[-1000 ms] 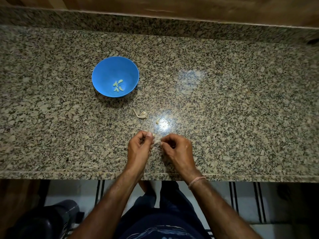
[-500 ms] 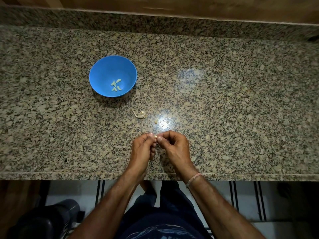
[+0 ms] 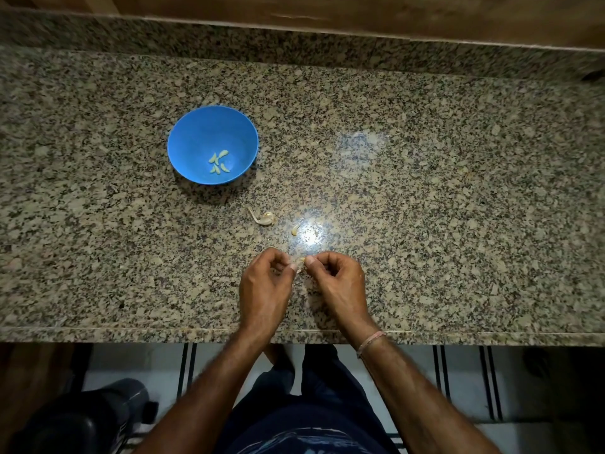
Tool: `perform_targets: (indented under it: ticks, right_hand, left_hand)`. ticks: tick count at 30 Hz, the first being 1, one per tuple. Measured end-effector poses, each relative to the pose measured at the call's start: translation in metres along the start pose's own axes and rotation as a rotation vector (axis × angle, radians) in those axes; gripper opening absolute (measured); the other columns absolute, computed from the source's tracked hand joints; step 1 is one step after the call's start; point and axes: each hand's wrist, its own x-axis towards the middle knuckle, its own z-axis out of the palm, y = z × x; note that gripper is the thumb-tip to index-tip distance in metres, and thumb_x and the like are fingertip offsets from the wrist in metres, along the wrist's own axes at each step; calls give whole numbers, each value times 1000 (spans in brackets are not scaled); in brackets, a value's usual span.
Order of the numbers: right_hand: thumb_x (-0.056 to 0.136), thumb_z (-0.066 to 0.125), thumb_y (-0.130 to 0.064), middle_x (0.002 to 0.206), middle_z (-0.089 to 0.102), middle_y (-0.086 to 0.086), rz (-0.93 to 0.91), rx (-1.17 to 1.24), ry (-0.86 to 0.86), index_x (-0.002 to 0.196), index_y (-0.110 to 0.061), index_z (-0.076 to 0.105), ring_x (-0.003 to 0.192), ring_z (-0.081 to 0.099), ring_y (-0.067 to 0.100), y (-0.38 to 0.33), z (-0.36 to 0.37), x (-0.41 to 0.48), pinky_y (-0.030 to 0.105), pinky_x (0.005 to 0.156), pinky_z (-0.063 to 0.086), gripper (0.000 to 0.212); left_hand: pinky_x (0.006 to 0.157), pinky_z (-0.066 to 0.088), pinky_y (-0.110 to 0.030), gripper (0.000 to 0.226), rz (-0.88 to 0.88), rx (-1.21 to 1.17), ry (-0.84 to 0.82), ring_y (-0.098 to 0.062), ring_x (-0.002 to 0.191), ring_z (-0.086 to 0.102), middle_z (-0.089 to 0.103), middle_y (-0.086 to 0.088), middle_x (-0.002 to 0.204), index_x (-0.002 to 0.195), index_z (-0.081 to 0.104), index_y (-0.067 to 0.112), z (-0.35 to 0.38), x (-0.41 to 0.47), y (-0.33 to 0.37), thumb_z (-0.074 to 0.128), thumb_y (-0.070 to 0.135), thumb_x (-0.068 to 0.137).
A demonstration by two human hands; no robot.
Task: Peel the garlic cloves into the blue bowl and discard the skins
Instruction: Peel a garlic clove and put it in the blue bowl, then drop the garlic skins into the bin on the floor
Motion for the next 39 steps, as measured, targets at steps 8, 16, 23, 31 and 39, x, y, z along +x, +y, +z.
perform_targets:
  ticks: [8,16,23,31,39]
  right_hand:
    - [97,72,-34,73,69,-5,-110,-162,-6,80,-18,70,68,64,4,1,-5,4,17,68,55,23]
    - [97,72,-42,74,70,-8,-157,-225,-77,84,-23,75,69,66,3,-6,0,3,25,67,58,23]
    - [97,73,-18,98,74,-10,-162,-150,-95,102,-17,76,90,70,-3,-5,14,2,16,79,57,6]
    - [94,73,-7,113,66,-9,-212,-266,-6,118,-18,70,102,62,-5,11,2,-5,8,89,52,26]
    - [93,75,-4,119,66,-3,-225,-324,62,125,-12,69,103,62,-3,11,-11,-4,7,88,51,33]
  left_hand:
    - [69,39,-19,11,154,204,110,-9,108,52,56,12,118,105,69,27,1,-1,-6,72,28,95]
    - [70,40,-20,16,319,160,134,2,110,39,64,12,117,109,75,29,-1,-1,-12,73,36,94]
    - [76,45,-34,7,181,207,293,-8,97,46,61,18,100,94,69,30,-32,17,-39,68,36,91]
    - [72,57,-27,26,220,220,221,-10,99,55,57,7,114,113,63,26,-43,25,-56,76,25,91]
    - [64,49,-19,16,426,283,-42,-6,82,54,55,10,97,101,64,20,14,15,-36,76,25,92]
